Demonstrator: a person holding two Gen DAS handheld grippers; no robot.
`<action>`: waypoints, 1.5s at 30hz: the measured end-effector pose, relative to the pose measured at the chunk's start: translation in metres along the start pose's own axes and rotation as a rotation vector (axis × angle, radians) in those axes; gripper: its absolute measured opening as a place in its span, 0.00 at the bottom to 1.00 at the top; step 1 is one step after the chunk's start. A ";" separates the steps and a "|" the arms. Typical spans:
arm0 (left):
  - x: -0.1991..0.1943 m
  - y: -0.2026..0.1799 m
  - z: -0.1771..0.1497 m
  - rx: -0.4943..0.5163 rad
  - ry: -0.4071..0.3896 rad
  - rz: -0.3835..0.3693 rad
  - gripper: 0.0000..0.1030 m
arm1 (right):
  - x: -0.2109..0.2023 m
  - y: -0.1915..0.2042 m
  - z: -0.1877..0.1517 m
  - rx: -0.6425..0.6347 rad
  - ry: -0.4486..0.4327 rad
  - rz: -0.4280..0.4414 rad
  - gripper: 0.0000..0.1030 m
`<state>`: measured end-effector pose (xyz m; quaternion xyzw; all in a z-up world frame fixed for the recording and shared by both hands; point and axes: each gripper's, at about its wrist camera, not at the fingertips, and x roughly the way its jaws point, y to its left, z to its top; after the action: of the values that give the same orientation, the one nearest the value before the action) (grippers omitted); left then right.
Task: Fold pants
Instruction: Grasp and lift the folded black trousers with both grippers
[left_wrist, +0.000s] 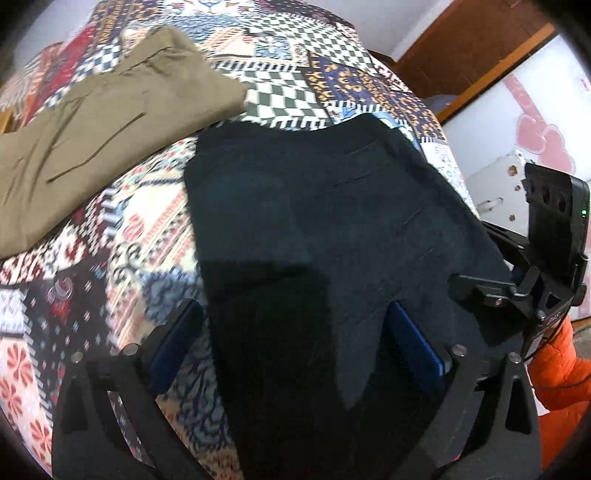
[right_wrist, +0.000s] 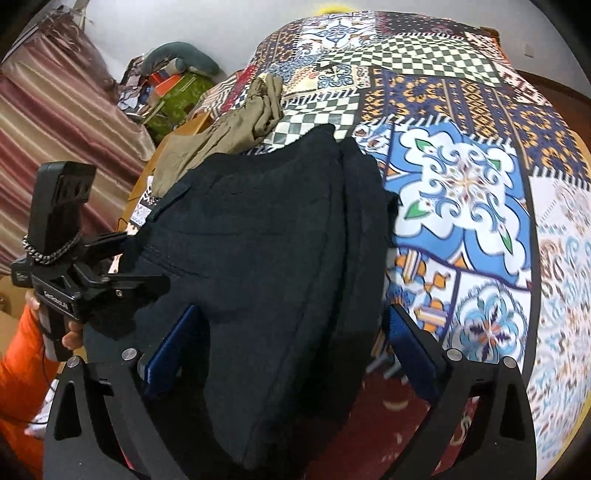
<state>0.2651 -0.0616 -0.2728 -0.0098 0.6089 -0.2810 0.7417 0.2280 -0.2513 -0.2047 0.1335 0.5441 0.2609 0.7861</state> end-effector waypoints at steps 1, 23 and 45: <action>0.001 -0.001 0.003 0.008 0.002 -0.010 0.99 | 0.001 -0.001 0.002 -0.005 0.003 0.008 0.95; -0.038 -0.036 0.039 0.104 -0.181 0.068 0.27 | -0.025 0.010 0.030 -0.095 -0.043 0.013 0.30; -0.163 -0.020 0.050 0.083 -0.544 0.186 0.26 | -0.066 0.080 0.104 -0.287 -0.274 0.024 0.26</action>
<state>0.2864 -0.0248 -0.1069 0.0016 0.3739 -0.2237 0.9001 0.2846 -0.2146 -0.0747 0.0606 0.3877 0.3247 0.8605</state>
